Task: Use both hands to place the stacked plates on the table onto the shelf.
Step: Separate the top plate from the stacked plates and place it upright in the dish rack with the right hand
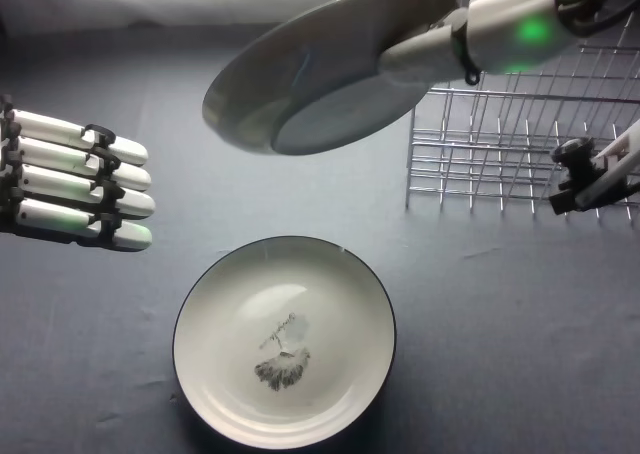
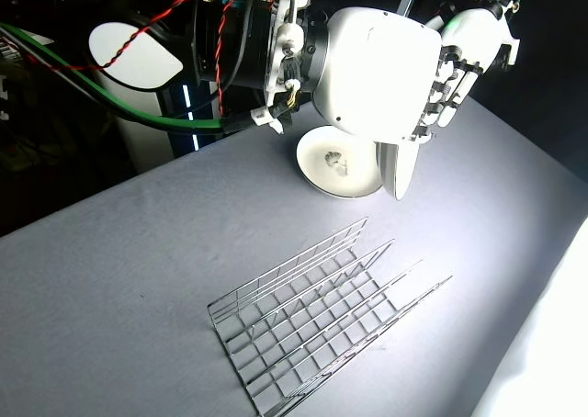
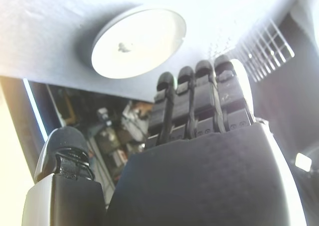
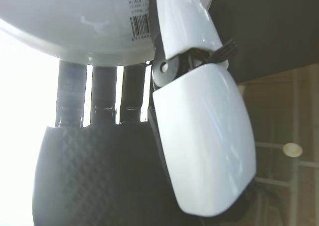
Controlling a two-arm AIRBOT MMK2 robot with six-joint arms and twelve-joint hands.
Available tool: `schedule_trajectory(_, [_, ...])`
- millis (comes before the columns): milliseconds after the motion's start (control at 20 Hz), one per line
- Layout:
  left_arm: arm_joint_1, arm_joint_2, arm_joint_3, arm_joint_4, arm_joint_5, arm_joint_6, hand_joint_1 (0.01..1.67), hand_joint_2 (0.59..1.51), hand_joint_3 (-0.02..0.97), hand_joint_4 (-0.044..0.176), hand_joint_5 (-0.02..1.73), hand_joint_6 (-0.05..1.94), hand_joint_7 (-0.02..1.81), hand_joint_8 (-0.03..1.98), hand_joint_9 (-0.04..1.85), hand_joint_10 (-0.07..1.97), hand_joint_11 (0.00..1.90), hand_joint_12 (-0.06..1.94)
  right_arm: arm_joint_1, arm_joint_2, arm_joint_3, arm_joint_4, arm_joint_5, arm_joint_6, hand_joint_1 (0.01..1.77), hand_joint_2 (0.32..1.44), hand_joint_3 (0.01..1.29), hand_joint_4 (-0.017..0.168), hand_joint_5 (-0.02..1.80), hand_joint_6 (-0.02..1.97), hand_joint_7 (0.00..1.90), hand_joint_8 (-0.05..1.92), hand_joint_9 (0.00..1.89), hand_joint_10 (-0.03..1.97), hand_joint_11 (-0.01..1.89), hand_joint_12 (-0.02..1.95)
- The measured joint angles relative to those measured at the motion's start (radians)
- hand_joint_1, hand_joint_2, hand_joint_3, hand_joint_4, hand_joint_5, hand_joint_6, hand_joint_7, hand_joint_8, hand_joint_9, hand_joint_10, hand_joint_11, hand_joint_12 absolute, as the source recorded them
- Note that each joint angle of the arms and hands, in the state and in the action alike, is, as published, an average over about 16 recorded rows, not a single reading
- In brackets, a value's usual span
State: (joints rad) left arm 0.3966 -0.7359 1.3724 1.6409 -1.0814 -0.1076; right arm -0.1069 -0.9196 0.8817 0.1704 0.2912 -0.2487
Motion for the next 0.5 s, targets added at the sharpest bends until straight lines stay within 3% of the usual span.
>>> schedule_trajectory(500, [0.015, -0.006, 0.011, 0.023, 0.01, -0.001, 0.01, 1.126, 0.016, 0.001, 0.11, 0.01, 0.06, -0.01, 0.03, 0.01, 0.02, 0.0, 0.009, 0.026, 0.019, 0.165, 0.001, 0.001, 1.4, 1.04, 0.01, -0.007, 0.91, 0.93, 1.01, 0.8, 0.94, 1.1, 0.86, 1.06])
